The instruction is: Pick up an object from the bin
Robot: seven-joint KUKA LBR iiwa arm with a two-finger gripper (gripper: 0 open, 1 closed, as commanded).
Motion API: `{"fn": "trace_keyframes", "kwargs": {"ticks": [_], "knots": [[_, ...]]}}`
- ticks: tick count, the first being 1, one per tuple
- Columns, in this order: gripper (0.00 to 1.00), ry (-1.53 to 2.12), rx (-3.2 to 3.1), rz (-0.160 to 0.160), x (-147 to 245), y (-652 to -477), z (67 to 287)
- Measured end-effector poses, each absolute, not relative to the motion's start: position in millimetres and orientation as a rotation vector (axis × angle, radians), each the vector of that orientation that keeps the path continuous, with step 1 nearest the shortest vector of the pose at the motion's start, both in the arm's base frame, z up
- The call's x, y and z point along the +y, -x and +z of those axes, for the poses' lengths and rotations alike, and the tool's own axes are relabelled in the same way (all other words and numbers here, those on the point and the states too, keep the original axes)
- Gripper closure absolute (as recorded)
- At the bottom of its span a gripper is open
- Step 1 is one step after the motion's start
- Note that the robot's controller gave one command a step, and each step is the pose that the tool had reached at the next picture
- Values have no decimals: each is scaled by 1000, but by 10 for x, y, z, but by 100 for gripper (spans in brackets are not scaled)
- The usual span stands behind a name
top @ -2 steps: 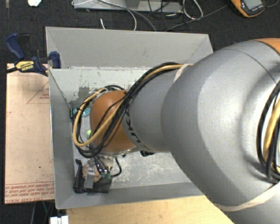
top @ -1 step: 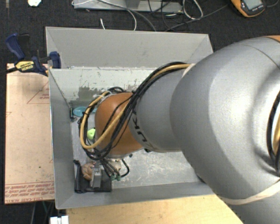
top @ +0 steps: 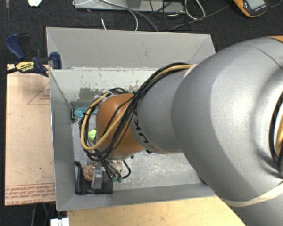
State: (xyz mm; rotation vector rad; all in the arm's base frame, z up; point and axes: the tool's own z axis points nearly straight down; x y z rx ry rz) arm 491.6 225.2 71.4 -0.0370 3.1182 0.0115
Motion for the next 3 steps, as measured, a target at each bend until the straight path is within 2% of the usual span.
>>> {"fn": "trace_keyframes", "kwargs": {"ticks": [3], "knots": [[100, 37, 3118, 12, 2253, -4917, 715]]}}
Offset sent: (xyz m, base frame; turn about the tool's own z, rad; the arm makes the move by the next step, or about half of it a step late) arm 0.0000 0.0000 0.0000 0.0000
